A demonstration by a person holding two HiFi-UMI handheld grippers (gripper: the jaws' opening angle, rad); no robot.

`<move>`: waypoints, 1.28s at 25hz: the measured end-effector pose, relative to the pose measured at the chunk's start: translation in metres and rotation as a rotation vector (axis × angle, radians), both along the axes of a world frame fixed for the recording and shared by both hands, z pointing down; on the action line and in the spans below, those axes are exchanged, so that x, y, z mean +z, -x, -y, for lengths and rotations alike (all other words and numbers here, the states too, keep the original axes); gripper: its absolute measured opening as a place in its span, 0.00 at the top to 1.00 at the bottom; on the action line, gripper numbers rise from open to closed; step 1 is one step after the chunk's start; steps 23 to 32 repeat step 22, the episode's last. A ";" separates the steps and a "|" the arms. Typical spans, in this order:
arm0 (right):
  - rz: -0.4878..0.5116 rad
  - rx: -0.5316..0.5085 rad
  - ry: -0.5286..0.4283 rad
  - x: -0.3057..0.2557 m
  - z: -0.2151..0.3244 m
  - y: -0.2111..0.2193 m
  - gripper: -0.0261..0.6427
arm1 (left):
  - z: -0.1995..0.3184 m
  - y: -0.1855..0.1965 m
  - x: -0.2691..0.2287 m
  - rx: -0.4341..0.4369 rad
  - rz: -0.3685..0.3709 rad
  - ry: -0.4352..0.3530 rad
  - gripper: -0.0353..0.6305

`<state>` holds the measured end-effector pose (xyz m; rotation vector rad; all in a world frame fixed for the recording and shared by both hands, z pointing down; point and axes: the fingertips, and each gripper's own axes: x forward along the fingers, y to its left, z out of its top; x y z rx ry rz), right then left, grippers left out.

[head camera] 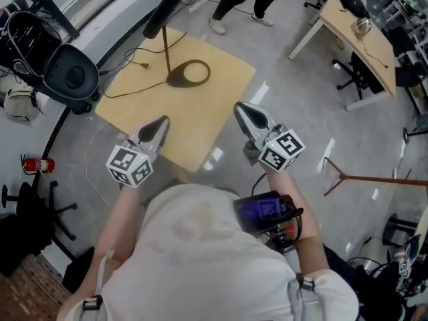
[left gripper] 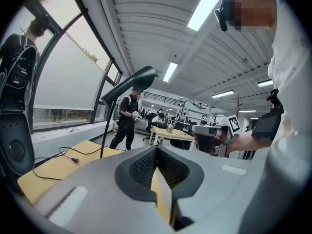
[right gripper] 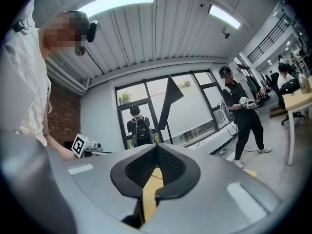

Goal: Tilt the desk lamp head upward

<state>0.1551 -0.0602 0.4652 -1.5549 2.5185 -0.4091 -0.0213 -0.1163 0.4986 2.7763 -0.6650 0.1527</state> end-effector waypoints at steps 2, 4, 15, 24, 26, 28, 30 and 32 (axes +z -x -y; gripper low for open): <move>0.017 -0.011 0.004 0.000 -0.013 0.000 0.94 | -0.017 -0.008 -0.001 0.013 0.008 -0.001 0.94; 0.022 -0.030 -0.001 -0.002 -0.019 0.000 0.94 | -0.027 -0.015 -0.006 0.015 0.014 -0.014 0.94; 0.019 -0.116 -0.010 -0.004 -0.040 0.014 0.94 | -0.053 -0.016 -0.015 -0.025 0.026 -0.044 0.94; 0.027 -0.073 0.046 0.006 -0.094 0.000 0.94 | -0.103 -0.036 0.001 0.022 0.033 0.017 0.94; 0.027 -0.073 0.046 0.006 -0.094 0.000 0.94 | -0.103 -0.036 0.001 0.022 0.033 0.017 0.94; 0.027 -0.073 0.046 0.006 -0.094 0.000 0.94 | -0.103 -0.036 0.001 0.022 0.033 0.017 0.94; 0.027 -0.073 0.046 0.006 -0.094 0.000 0.94 | -0.103 -0.036 0.001 0.022 0.033 0.017 0.94; 0.027 -0.073 0.046 0.006 -0.094 0.000 0.94 | -0.103 -0.036 0.001 0.022 0.033 0.017 0.94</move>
